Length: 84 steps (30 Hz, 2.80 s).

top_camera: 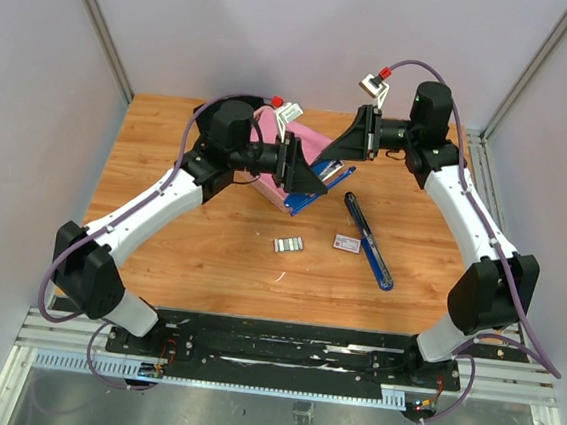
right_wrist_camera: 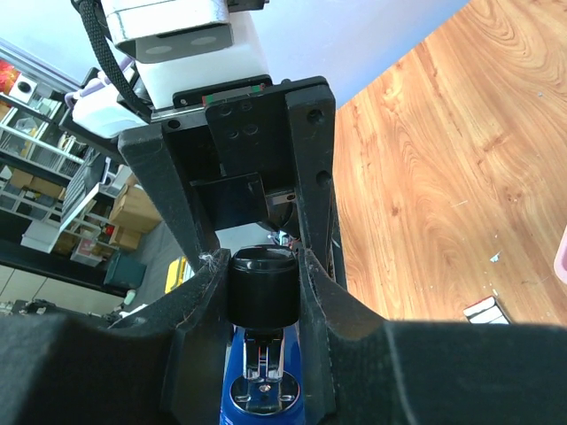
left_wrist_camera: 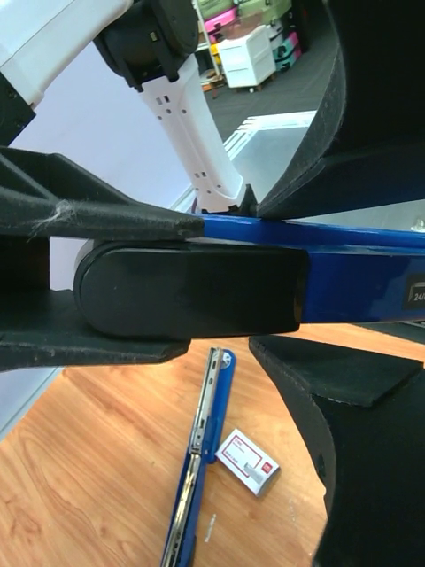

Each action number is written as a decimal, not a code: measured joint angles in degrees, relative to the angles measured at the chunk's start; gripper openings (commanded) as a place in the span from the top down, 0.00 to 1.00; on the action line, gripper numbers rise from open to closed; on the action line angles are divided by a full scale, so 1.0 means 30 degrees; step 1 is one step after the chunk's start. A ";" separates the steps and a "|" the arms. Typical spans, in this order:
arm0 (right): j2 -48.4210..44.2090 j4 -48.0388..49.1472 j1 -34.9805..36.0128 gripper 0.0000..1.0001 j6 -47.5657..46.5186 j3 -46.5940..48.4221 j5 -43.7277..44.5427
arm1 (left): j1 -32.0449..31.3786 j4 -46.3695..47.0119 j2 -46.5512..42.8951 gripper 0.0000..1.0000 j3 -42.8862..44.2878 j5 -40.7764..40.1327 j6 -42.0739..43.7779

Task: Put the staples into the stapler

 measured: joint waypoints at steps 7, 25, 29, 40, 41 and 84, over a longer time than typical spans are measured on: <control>0.0000 -0.0051 0.0007 0.99 -0.0015 0.0000 -0.0124 | 0.0138 0.0051 0.0007 0.14 -0.0007 -0.0561 -0.0109; 0.0000 -0.0328 0.0036 0.99 -0.0036 0.0000 -0.0255 | 0.0867 0.0058 -0.0109 0.38 0.0022 -0.0211 -0.0379; 0.0007 -0.0437 0.0036 0.99 -0.0131 0.0000 -0.0240 | 0.0554 -0.0306 0.0211 0.75 0.0474 0.0117 -0.0182; -0.0102 -0.3526 -0.0248 0.40 -0.2608 0.0903 0.1581 | 0.0284 -0.1005 0.0284 1.00 0.0736 -0.0539 0.0525; -0.0211 -0.3905 -0.0503 0.39 -0.2747 0.0918 0.2164 | 0.0160 -0.1428 0.0248 1.00 0.0729 -0.1144 0.0991; -0.0313 -1.4229 -0.1341 0.68 -0.1559 -0.0787 0.7555 | -0.3898 -0.4073 -0.2346 1.00 -0.1647 -1.3078 0.7985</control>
